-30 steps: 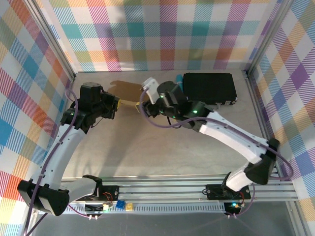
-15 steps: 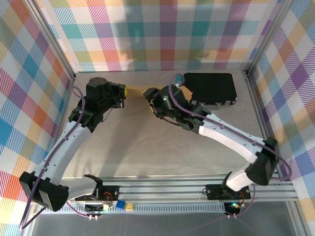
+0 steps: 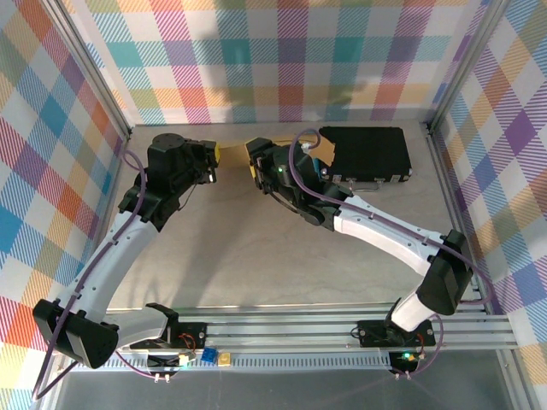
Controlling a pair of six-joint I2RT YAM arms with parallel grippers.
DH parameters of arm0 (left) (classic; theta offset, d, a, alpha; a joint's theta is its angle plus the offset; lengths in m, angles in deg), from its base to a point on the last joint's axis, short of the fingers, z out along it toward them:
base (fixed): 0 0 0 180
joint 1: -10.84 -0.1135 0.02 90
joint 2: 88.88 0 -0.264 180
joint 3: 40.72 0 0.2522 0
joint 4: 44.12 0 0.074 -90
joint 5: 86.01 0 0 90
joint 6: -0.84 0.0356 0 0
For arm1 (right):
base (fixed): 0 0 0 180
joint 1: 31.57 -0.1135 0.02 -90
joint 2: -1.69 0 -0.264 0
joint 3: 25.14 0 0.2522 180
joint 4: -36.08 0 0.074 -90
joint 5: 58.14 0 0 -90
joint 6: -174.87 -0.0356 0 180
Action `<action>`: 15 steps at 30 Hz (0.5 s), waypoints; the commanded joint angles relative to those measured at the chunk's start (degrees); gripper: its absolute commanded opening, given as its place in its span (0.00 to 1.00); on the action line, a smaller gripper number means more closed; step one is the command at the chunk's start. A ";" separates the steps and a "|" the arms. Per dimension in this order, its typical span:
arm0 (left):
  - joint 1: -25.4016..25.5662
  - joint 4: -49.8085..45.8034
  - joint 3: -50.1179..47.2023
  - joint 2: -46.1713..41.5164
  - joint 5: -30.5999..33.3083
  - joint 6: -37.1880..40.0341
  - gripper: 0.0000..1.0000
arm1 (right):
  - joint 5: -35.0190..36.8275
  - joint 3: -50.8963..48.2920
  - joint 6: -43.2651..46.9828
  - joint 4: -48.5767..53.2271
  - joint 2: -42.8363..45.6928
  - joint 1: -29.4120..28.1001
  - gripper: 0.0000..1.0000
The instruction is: Fold the paper box
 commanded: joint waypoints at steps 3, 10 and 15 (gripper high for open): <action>1.90 1.23 2.33 -0.60 -0.16 -1.03 0.00 | 4.47 -1.41 -1.76 -10.07 0.01 0.41 0.51; 2.00 1.06 2.07 -0.36 0.90 -1.85 0.00 | 3.55 0.57 0.88 -6.04 3.50 -0.59 0.50; 2.15 1.40 2.77 0.18 1.05 -2.10 0.00 | 5.57 -2.00 -1.77 -4.00 5.49 -1.07 0.54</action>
